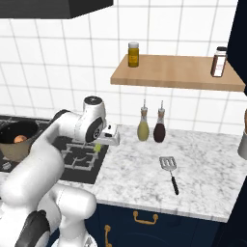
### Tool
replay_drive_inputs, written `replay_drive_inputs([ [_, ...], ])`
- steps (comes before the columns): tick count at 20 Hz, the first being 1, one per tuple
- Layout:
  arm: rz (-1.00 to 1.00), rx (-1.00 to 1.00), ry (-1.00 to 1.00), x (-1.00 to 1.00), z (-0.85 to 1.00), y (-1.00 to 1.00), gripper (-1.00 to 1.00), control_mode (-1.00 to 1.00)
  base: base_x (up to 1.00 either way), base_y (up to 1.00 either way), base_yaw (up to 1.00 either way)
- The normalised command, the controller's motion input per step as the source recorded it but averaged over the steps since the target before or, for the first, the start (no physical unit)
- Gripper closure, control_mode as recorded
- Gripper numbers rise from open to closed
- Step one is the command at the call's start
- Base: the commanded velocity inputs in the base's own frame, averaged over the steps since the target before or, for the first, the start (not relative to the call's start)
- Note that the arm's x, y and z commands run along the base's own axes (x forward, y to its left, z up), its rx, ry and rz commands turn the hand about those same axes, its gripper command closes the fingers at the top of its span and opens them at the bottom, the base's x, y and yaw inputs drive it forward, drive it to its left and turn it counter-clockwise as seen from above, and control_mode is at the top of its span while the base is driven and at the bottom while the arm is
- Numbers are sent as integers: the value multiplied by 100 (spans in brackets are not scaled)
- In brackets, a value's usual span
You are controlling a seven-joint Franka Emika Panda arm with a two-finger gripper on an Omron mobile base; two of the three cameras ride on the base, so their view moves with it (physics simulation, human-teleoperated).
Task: Put the lemon wedge and onion in the pot. Retrieve the spatula and lightly stir the vegetables in the pot.
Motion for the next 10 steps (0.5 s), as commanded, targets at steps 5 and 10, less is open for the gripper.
replay_drive_inputs([
  [5,7,0,0,-5,69,100,100,-100,0,0,0],
  [10,13,0,0,0,48,100,100,-100,0,0,0],
])
